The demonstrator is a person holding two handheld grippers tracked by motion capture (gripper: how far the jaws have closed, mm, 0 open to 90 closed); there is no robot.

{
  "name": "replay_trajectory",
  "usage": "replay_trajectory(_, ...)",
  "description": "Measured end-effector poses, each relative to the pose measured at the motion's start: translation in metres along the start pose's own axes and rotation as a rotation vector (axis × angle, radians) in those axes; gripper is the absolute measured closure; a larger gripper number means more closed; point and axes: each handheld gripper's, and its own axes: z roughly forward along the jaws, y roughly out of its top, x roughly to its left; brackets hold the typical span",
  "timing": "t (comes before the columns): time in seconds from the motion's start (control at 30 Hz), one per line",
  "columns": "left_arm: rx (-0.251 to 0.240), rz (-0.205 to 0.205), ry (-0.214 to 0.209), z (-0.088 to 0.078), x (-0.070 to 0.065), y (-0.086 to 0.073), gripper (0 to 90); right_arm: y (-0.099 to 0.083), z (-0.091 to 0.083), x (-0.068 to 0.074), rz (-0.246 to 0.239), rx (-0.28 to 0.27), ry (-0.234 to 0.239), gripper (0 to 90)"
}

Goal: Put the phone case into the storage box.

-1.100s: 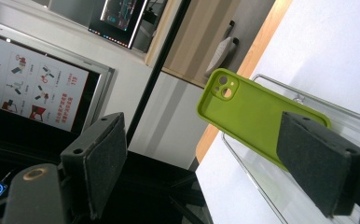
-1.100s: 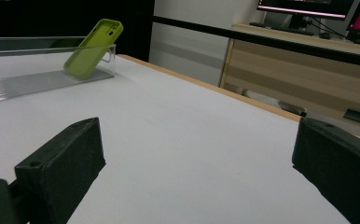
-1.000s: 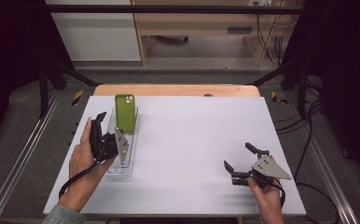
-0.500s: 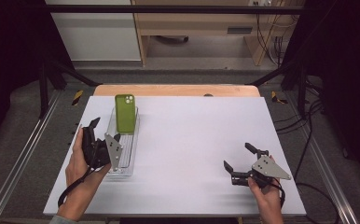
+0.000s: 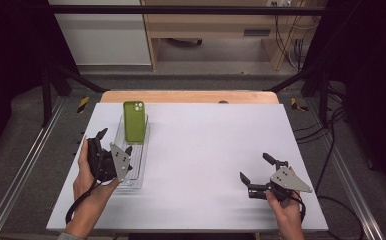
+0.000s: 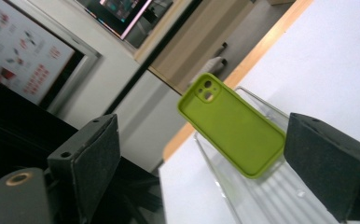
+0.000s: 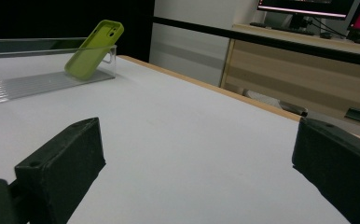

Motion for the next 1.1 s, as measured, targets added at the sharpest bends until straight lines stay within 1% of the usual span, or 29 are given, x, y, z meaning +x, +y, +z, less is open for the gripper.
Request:
replay_trajectory(0.03,0.001,-0.039,-0.022,0.001,0.001,-0.002,9.4,0.000,0.000,0.000,0.000,0.000,-0.001,2.4)
replay_trajectory(0.07,0.000,-0.058,-0.033,0.001,0.002,-0.002,9.1,0.000,0.000,0.000,0.000,0.000,-0.001,2.4)
replay_trajectory(0.1,-0.001,-0.070,-0.040,0.001,0.002,-0.003,8.8,0.000,0.000,0.000,0.000,0.000,-0.001,2.4)
replay_trajectory(0.13,-0.003,-0.094,-0.054,0.002,0.003,-0.004,8.7,0.000,0.000,0.000,0.001,0.000,-0.001,2.4)
replay_trajectory(0.3,-0.007,-0.184,-0.103,0.003,0.006,-0.006,7.0,0.000,0.000,0.000,0.001,0.000,-0.001,2.4)
replay_trajectory(0.33,-0.007,-0.184,-0.103,0.003,0.006,-0.006,6.4,0.000,0.000,0.000,0.001,0.000,-0.001,2.4)
replay_trajectory(0.37,-0.007,-0.215,-0.120,0.003,0.007,-0.007,5.3,0.000,0.000,0.000,0.000,0.000,-0.001,2.4)
replay_trajectory(0.5,-0.015,-0.265,-0.149,0.005,0.009,-0.009,3.9,0.000,0.000,0.000,0.004,-0.001,-0.003,2.4)
replay_trajectory(0.53,-0.019,-0.284,-0.161,0.005,0.009,-0.010,3.7,0.000,0.000,0.000,0.004,-0.001,-0.003,2.4)
replay_trajectory(0.63,-0.032,-0.317,-0.183,0.005,0.010,-0.010,3.2,0.000,0.000,0.000,0.003,0.000,-0.002,2.4)
replay_trajectory(0.67,-0.032,-0.317,-0.183,0.005,0.010,-0.010,3.2,0.000,0.000,0.000,0.003,0.000,-0.002,2.4)
replay_trajectory(0.7,-0.043,-0.349,-0.203,0.005,0.012,-0.011,3.2,0.000,0.000,0.000,0.002,0.000,-0.002,2.4)
replay_trajectory(0.73,-0.043,-0.349,-0.203,0.005,0.012,-0.011,3.2,0.000,0.000,0.000,0.003,-0.001,-0.003,2.4)
replay_trajectory(0.77,-0.048,-0.372,-0.211,0.005,0.013,-0.011,3.2,0.000,0.000,0.000,0.004,0.000,-0.003,2.4)
replay_trajectory(0.83,-0.050,-0.382,-0.208,0.004,0.014,-0.012,3.2,0.000,0.000,0.000,0.002,0.000,-0.002,2.4)
replay_trajectory(0.9,-0.060,-0.413,-0.217,0.004,0.017,-0.014,3.2,0.000,0.000,0.000,0.001,0.001,-0.001,2.4)
replay_trajectory(0.93,-0.060,-0.413,-0.217,0.004,0.017,-0.014,3.1,0.000,0.000,0.000,0.001,0.001,-0.001,2.4)
replay_trajectory(0.97,-0.071,-0.432,-0.222,0.002,0.019,-0.016,3.1,0.000,0.000,0.000,0.002,0.000,-0.001,2.4)
replay_trajectory(1.03,-0.084,-0.449,-0.226,0.001,0.021,-0.017,3.0,0.000,0.000,0.000,0.002,0.000,-0.001,2.4)
replay_trajectory(1.07,-0.084,-0.449,-0.226,0.001,0.021,-0.017,3.1,0.000,0.000,0.000,0.002,0.000,-0.001,2.4)
replay_trajectory(1.1,-0.093,-0.464,-0.239,0.000,0.022,-0.018,3.0,0.000,0.000,0.000,0.003,-0.001,-0.002,2.4)
